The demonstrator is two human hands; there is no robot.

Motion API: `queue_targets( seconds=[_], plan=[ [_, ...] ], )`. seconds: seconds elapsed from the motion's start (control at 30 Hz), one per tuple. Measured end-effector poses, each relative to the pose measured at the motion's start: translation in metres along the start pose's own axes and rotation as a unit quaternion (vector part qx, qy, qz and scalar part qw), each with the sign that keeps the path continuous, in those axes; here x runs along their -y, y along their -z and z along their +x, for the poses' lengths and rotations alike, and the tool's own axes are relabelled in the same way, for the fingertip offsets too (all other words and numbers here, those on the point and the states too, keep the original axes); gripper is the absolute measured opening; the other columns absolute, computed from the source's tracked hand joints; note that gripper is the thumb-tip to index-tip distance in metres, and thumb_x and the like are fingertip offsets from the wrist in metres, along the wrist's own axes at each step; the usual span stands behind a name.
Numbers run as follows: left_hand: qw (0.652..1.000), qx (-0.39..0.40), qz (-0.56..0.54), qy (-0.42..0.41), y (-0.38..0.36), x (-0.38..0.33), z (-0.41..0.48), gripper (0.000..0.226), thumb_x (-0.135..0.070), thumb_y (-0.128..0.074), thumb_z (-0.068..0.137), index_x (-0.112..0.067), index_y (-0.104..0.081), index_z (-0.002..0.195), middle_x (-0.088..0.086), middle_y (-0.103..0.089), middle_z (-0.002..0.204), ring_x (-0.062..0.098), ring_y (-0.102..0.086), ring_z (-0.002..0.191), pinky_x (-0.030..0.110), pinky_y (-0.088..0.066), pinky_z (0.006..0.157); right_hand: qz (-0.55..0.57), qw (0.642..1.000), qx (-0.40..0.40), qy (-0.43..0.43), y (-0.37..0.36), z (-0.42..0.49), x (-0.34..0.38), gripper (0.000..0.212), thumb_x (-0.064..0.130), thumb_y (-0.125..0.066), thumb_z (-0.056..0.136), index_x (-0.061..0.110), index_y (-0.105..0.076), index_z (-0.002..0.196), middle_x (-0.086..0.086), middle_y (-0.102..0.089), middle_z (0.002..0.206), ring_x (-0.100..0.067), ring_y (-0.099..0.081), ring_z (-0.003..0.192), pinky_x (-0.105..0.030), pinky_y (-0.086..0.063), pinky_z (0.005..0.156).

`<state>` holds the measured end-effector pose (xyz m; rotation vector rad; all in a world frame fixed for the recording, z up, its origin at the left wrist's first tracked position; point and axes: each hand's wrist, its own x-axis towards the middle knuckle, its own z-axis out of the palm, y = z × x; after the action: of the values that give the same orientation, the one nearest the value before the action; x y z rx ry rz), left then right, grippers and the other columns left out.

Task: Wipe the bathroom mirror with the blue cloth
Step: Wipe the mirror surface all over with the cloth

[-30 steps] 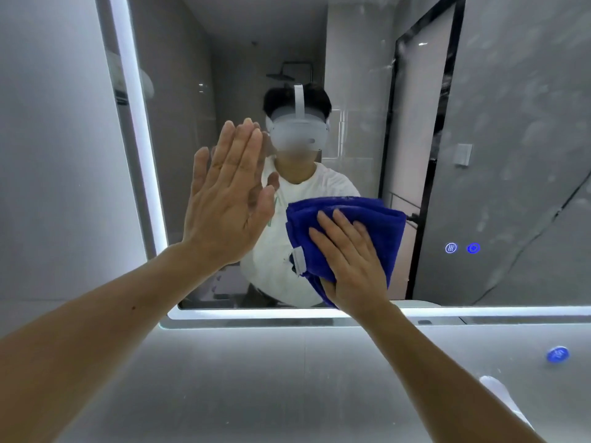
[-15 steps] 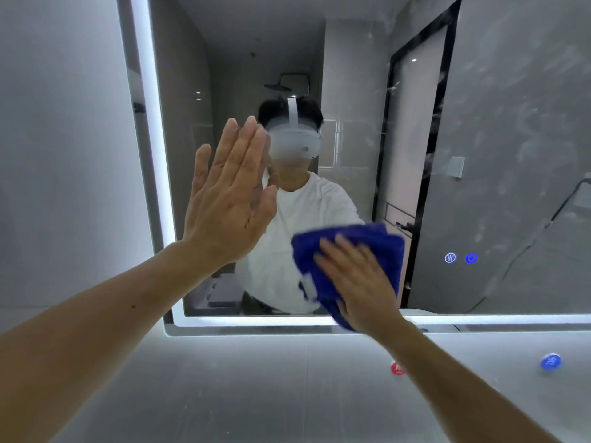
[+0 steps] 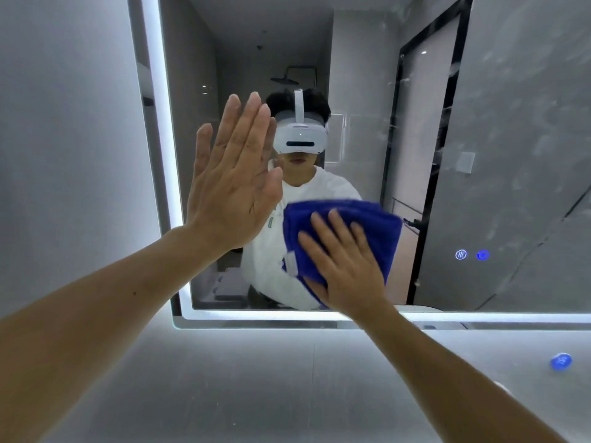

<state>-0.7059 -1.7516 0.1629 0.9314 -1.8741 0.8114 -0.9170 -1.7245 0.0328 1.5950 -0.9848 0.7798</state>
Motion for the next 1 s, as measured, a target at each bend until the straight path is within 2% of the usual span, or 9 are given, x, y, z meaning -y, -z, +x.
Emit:
queue_targets(
  seconds=[0.07, 0.1, 0.17, 0.3, 0.47, 0.6, 0.67, 0.83, 1.0],
  plan=[
    [0.996, 0.063, 0.041, 0.051, -0.016, -0.003, 0.008, 0.065, -0.049, -0.004, 0.102, -0.015, 0.017, 0.153, 0.006, 0.023, 0.16, 0.025, 0.018, 0.149, 0.05, 0.0, 0.121, -0.007, 0.998, 0.037, 0.049, -0.008, -0.037, 0.014, 0.059, 0.038, -0.051, 0.099, 0.021, -0.031, 0.152, -0.008, -0.024, 0.161, -0.031, -0.019, 0.149, -0.049, -0.009, 0.121],
    [0.997, 0.063, 0.002, 0.037, -0.018, -0.004, 0.007, 0.064, -0.048, -0.01, 0.103, -0.014, 0.013, 0.153, 0.009, 0.019, 0.161, 0.028, 0.015, 0.15, 0.053, -0.002, 0.12, -0.019, 0.995, 0.062, 0.081, -0.01, -0.057, 0.018, 0.062, 0.035, -0.055, 0.097, 0.021, -0.031, 0.153, -0.007, -0.024, 0.161, -0.031, -0.019, 0.149, -0.048, -0.009, 0.121],
    [0.994, -0.001, -0.111, -0.026, -0.012, -0.004, -0.003, 0.061, -0.038, -0.029, 0.104, -0.014, -0.001, 0.152, 0.012, 0.003, 0.162, 0.033, 0.003, 0.151, 0.061, -0.007, 0.118, -0.049, 0.98, 0.116, 0.156, -0.011, -0.091, 0.017, 0.07, 0.029, -0.065, 0.09, 0.022, -0.033, 0.152, -0.006, -0.026, 0.16, -0.03, -0.021, 0.148, -0.047, -0.011, 0.122],
    [0.992, -0.073, -0.089, -0.044, 0.001, 0.002, -0.015, 0.06, -0.036, -0.033, 0.104, -0.017, -0.009, 0.156, 0.009, -0.005, 0.163, 0.032, -0.005, 0.151, 0.06, -0.009, 0.118, -0.048, 0.958, 0.174, 0.224, 0.0, -0.104, 0.0, 0.088, 0.027, -0.083, 0.073, 0.023, -0.038, 0.148, -0.003, -0.03, 0.157, -0.027, -0.026, 0.146, -0.043, -0.019, 0.119],
    [0.988, -0.087, -0.124, -0.041, 0.018, 0.002, -0.005, 0.064, -0.027, -0.043, 0.102, -0.008, -0.012, 0.154, 0.017, -0.013, 0.162, 0.036, -0.008, 0.15, 0.062, -0.009, 0.118, -0.003, 0.993, 0.062, 0.096, 0.023, -0.017, -0.036, 0.065, 0.028, -0.056, 0.09, 0.021, -0.032, 0.15, -0.006, -0.025, 0.159, -0.028, -0.016, 0.149, -0.046, -0.008, 0.122],
    [0.99, -0.107, -0.081, -0.036, 0.025, 0.005, -0.002, 0.061, -0.036, -0.034, 0.103, -0.014, -0.012, 0.156, 0.003, -0.005, 0.162, 0.021, -0.003, 0.152, 0.049, -0.007, 0.122, 0.015, 1.0, 0.002, -0.025, 0.029, 0.058, -0.043, 0.049, 0.039, -0.04, 0.103, 0.017, -0.038, 0.147, -0.008, -0.034, 0.156, -0.031, -0.022, 0.148, -0.049, -0.012, 0.121],
    [0.989, -0.118, -0.079, -0.035, 0.027, 0.006, 0.001, 0.061, -0.037, -0.033, 0.103, -0.014, -0.013, 0.156, 0.002, -0.006, 0.162, 0.021, -0.004, 0.151, 0.049, -0.008, 0.122, 0.009, 0.998, -0.006, -0.056, 0.026, 0.063, -0.036, 0.053, 0.047, -0.034, 0.103, 0.018, -0.037, 0.148, -0.009, -0.032, 0.157, -0.031, -0.02, 0.148, -0.05, -0.01, 0.121],
    [0.983, -0.091, -0.153, -0.05, 0.031, 0.001, 0.011, 0.061, -0.033, -0.034, 0.1, -0.012, -0.008, 0.151, 0.007, -0.004, 0.158, 0.036, -0.006, 0.149, 0.064, -0.008, 0.117, -0.004, 0.999, 0.037, -0.019, 0.011, 0.013, -0.014, 0.059, 0.046, -0.046, 0.1, 0.021, -0.031, 0.152, -0.008, -0.024, 0.161, -0.032, -0.015, 0.15, -0.05, -0.008, 0.121],
    [0.996, 0.007, 0.085, -0.013, 0.021, 0.016, 0.019, 0.067, -0.053, -0.014, 0.102, -0.021, 0.007, 0.157, 0.002, 0.016, 0.163, 0.021, 0.02, 0.149, 0.05, 0.005, 0.121, -0.013, 0.996, 0.086, 0.028, 0.015, -0.022, -0.011, 0.065, 0.035, -0.051, 0.094, 0.023, -0.025, 0.153, -0.003, -0.02, 0.162, -0.025, -0.016, 0.15, -0.044, -0.009, 0.122]
  ],
)
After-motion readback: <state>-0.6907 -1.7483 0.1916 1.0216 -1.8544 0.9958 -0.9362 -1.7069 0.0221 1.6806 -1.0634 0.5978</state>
